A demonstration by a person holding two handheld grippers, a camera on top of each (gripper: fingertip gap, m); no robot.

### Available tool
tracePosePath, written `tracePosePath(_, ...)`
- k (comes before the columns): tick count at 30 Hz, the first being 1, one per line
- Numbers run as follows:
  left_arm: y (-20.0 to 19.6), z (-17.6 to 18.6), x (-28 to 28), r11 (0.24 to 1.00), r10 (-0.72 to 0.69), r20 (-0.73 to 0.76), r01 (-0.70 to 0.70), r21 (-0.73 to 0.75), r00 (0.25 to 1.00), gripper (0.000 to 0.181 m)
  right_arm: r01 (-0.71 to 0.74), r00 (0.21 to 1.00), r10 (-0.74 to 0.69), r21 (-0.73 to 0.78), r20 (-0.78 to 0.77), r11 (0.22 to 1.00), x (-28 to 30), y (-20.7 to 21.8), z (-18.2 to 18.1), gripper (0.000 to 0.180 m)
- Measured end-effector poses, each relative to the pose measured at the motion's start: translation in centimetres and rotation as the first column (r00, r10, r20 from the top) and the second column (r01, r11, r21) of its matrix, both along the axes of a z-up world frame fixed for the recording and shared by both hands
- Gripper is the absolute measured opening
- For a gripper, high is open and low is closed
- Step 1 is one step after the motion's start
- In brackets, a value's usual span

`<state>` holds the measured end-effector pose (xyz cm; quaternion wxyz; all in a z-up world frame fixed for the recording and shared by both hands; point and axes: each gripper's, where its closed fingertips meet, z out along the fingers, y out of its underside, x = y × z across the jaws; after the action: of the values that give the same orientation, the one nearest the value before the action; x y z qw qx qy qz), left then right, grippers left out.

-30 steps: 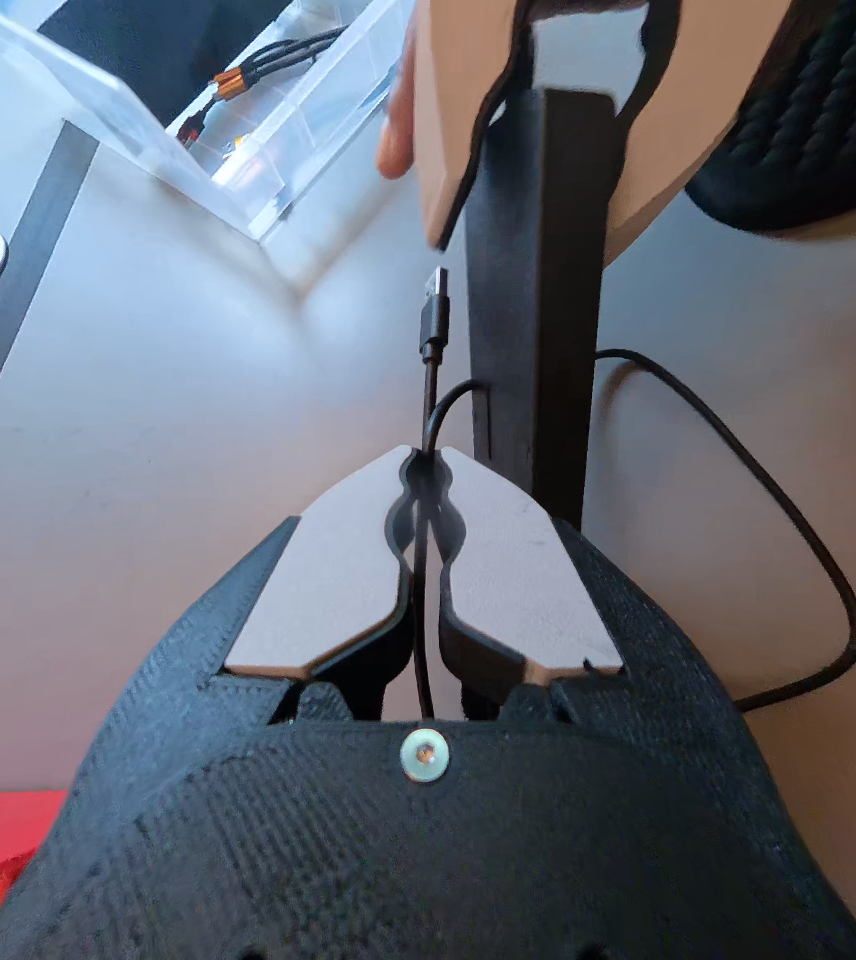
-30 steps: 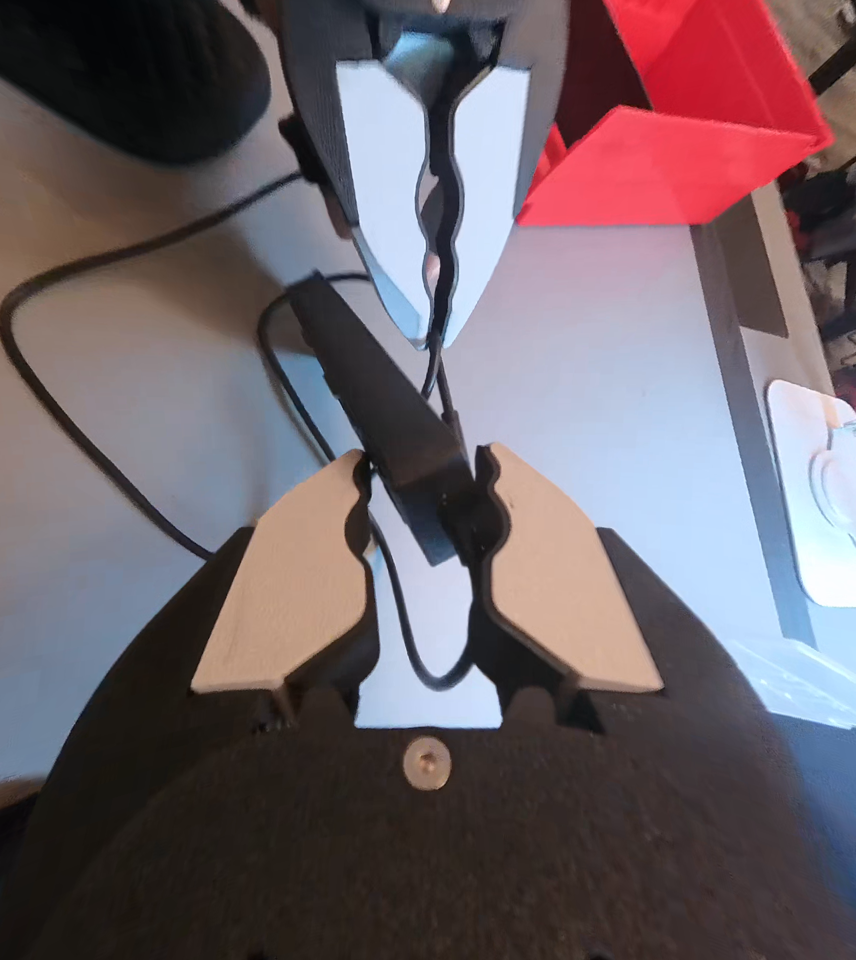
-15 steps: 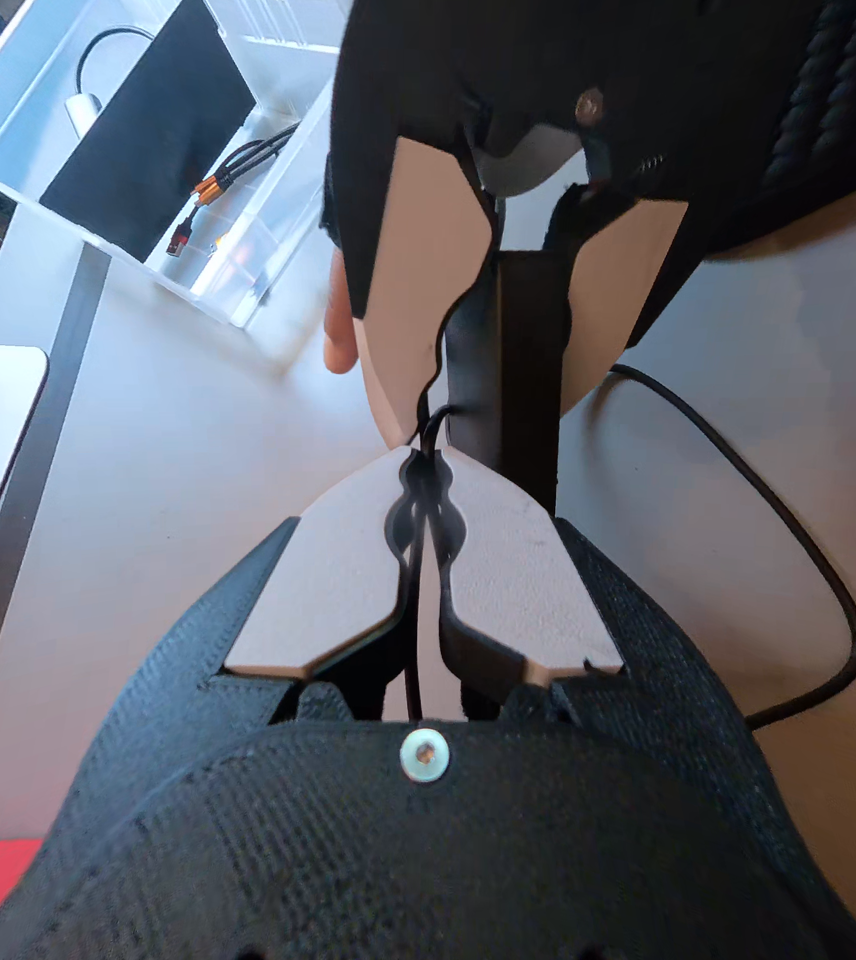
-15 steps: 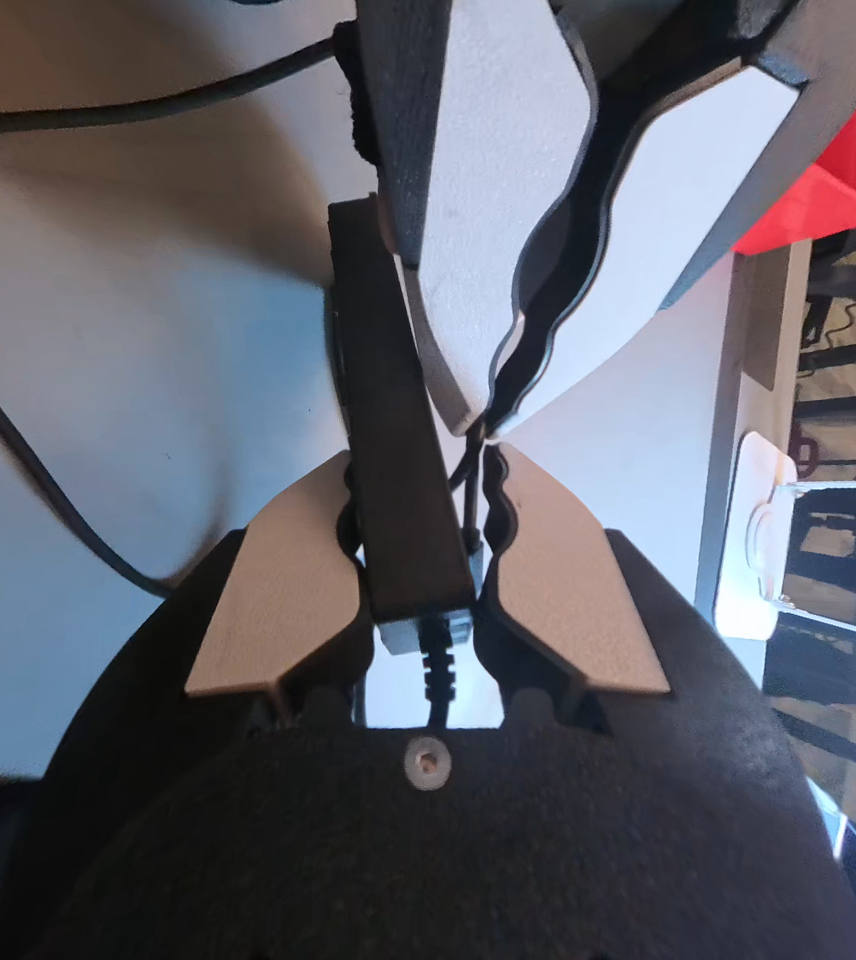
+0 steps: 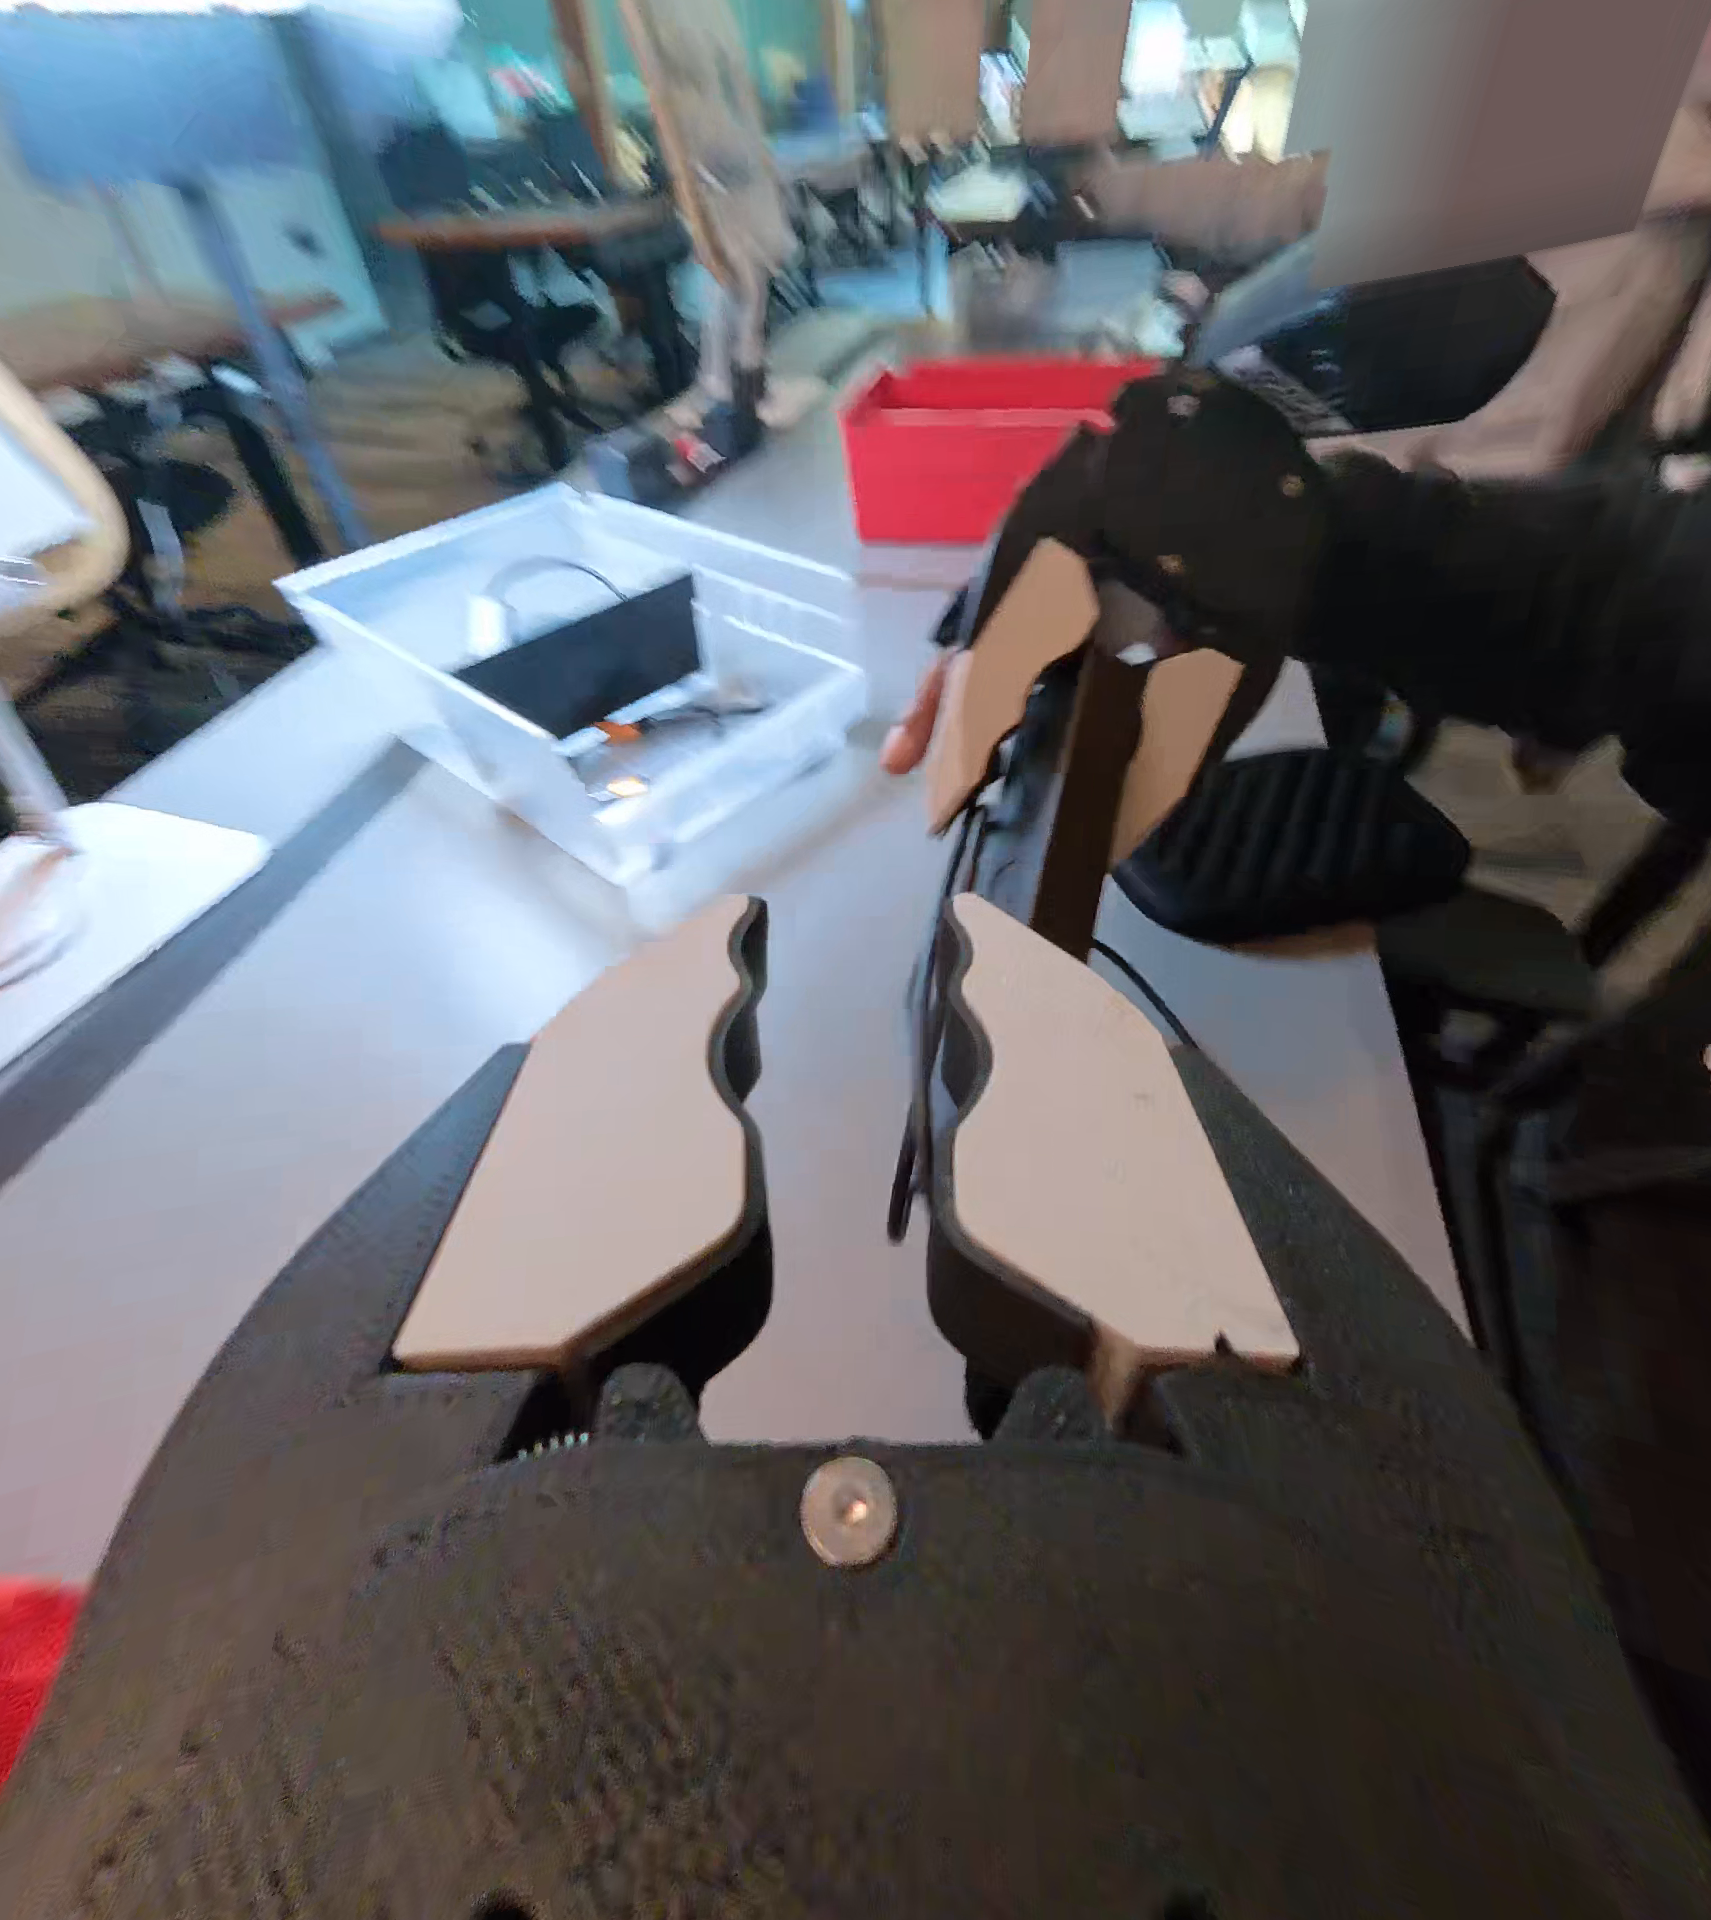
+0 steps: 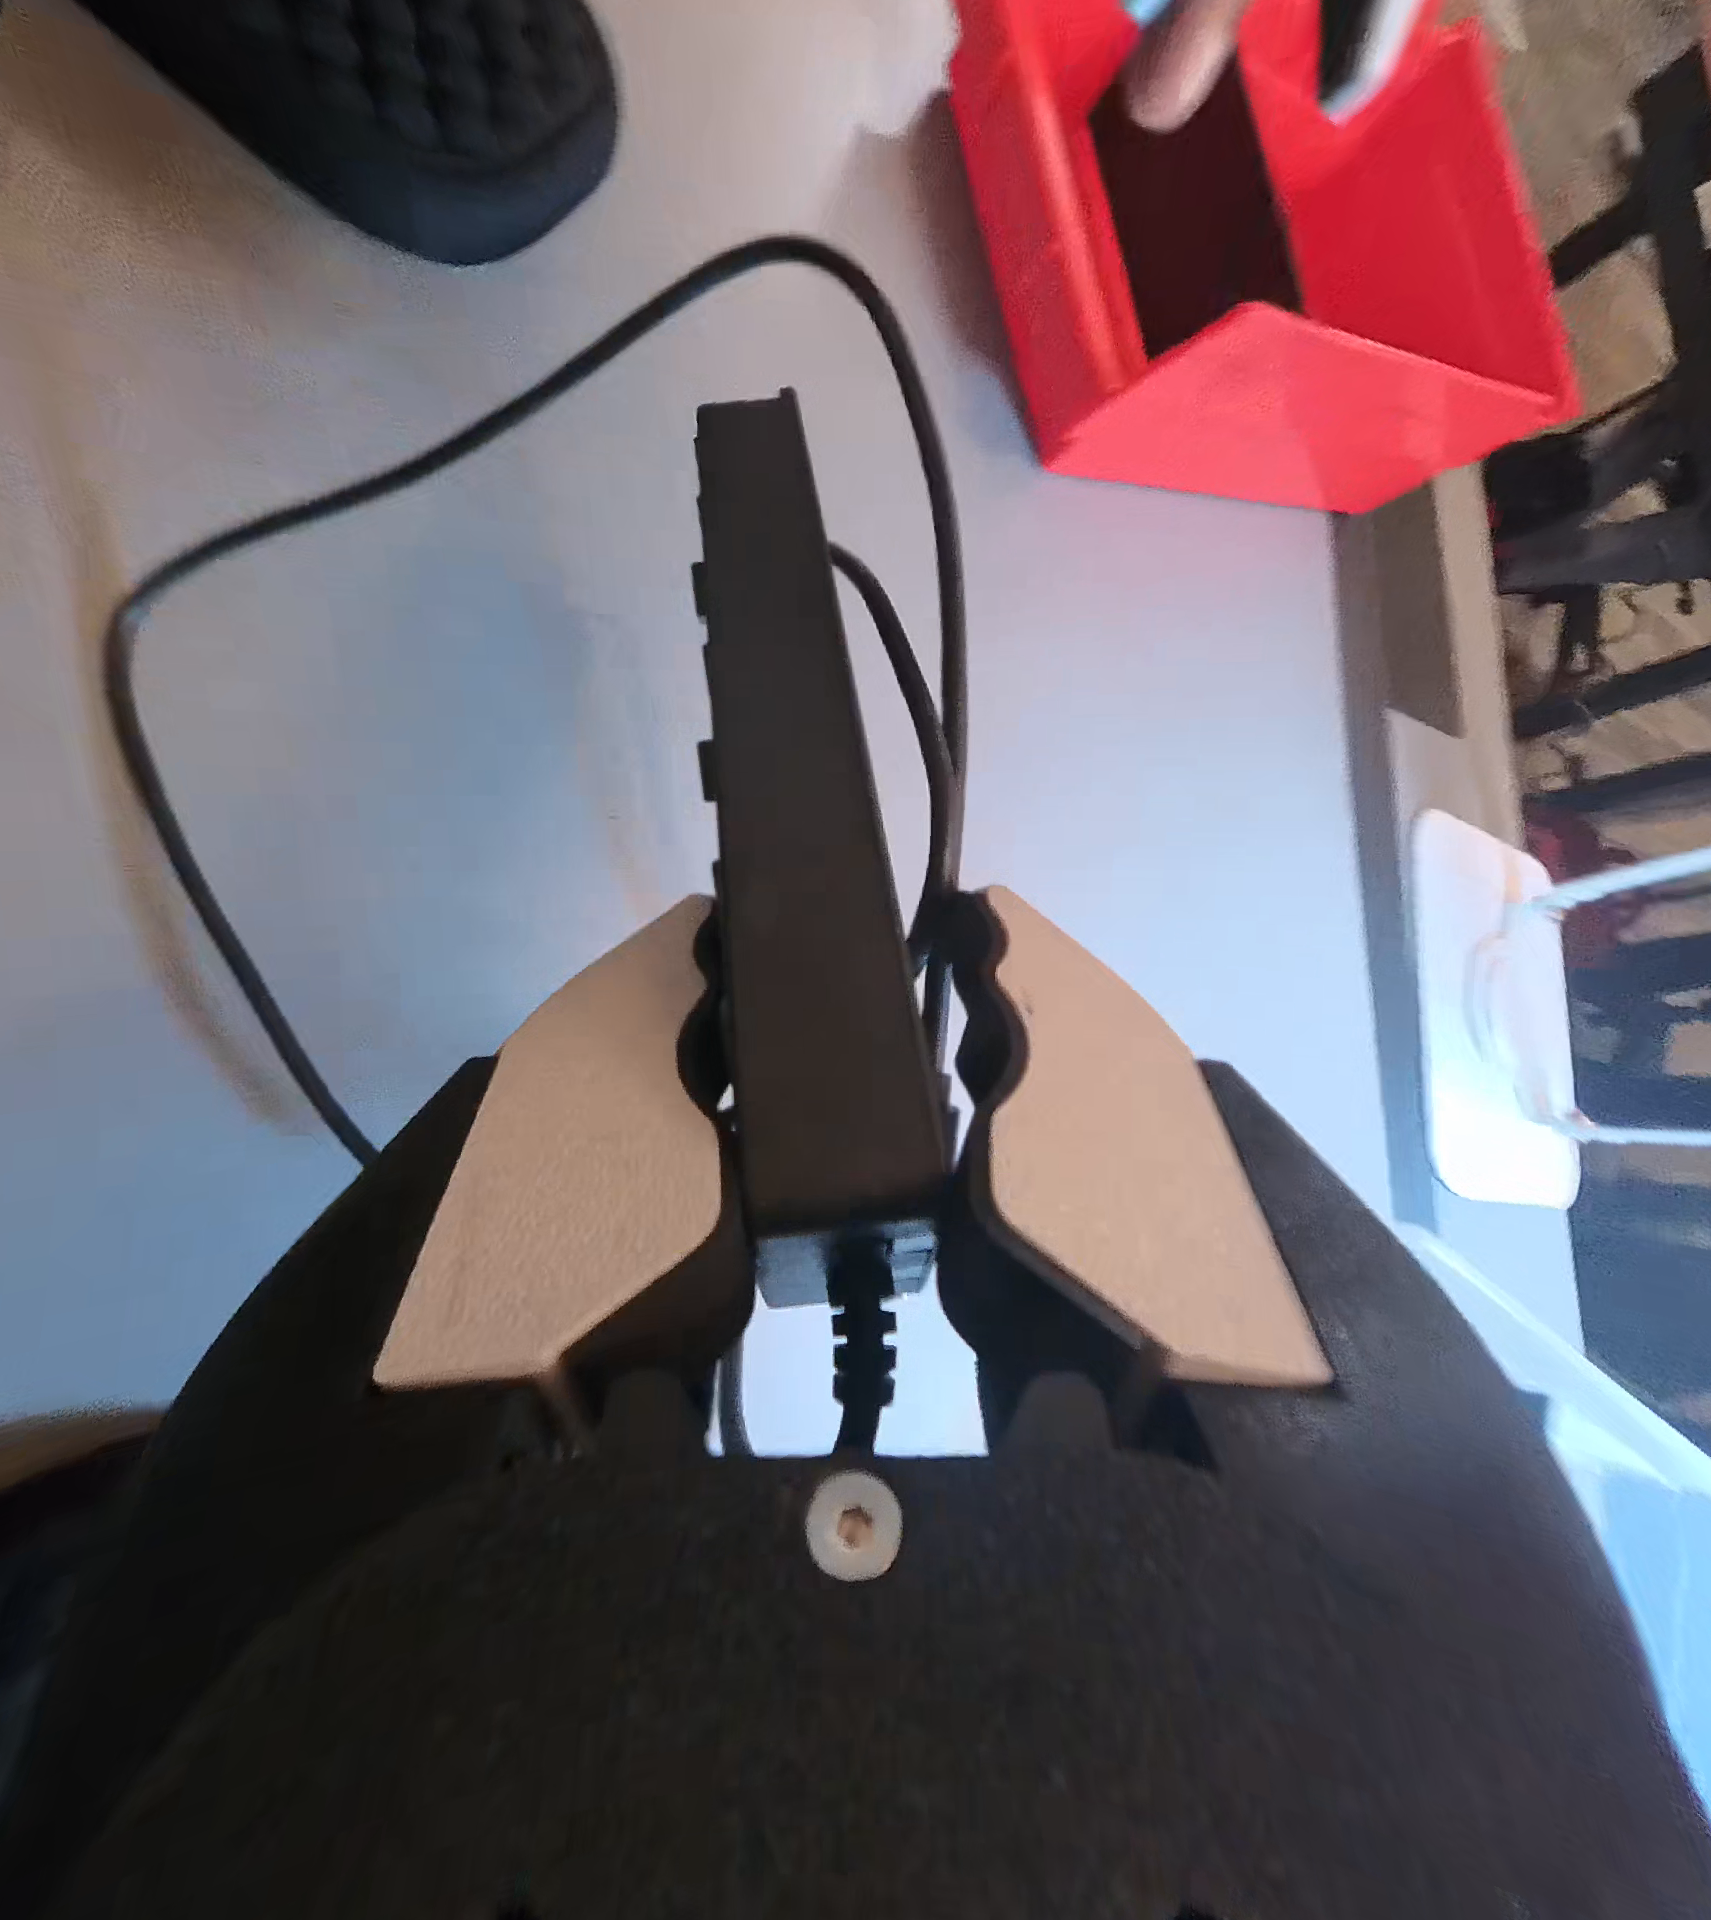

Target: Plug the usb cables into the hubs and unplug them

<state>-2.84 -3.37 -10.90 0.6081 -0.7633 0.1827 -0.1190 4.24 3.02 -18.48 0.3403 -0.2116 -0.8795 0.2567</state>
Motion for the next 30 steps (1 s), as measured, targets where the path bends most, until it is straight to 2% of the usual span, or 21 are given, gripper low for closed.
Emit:
tracePosePath(3, -0.8, 0.9, -3.1, 0.99, 0.096, 0.14, -0.109, 0.088, 0.985, 0.029, 0.084, 0.991, -0.085, -0.012, -0.099, 0.996, 0.2, 3.2, 5.0, 0.042)
tracePosePath(6, -0.9, -0.7, -4.6, 0.987, 0.124, 0.254, -0.146, 0.066, 0.959, 0.028, 0.213, 0.958, -0.201, 0.039, -0.205, 0.976, 0.0, 8.0, 10.9, 0.042)
tracePosePath(10, -0.1, -3.5, -4.4, 0.99, 0.136, 0.258, -0.139, -0.006, 0.956, 0.028, 0.422, 0.883, -0.377, 0.122, -0.281, 0.898, -1.4, 15.9, 16.2, 0.042)
tracePosePath(14, 0.7, -6.3, -4.2, 0.983, 0.174, 0.112, -0.165, -0.082, 0.978, 0.027, 0.508, 0.846, -0.471, 0.107, -0.252, 0.855, -2.9, 21.0, 17.2, 0.042)
tracePosePath(18, 1.4, -8.3, -3.5, 0.979, 0.154, 0.07, -0.143, -0.143, 0.986, 0.027, 0.606, 0.787, -0.576, 0.107, -0.222, 0.788, -5.2, 26.5, 15.1, 0.042)
tracePosePath(24, 1.8, -10.3, -2.8, 0.973, 0.132, -0.002, -0.13, -0.192, 0.991, 0.026, 0.756, 0.653, -0.755, 0.007, 0.06, 0.654, -7.5, 35.9, 5.6, 0.042)
tracePosePath(26, 1.9, -10.7, -2.8, 0.971, 0.131, -0.006, -0.129, -0.201, 0.991, 0.025, 0.789, 0.608, -0.773, -0.024, 0.181, 0.614, -7.6, 37.9, 2.3, 0.042)
tracePosePath(30, 2.1, -11.6, -3.1, 0.966, 0.133, 0.015, -0.126, -0.227, 0.991, 0.025, 0.819, 0.535, -0.774, 0.018, 0.339, 0.574, -7.6, 40.1, -2.7, 0.044)
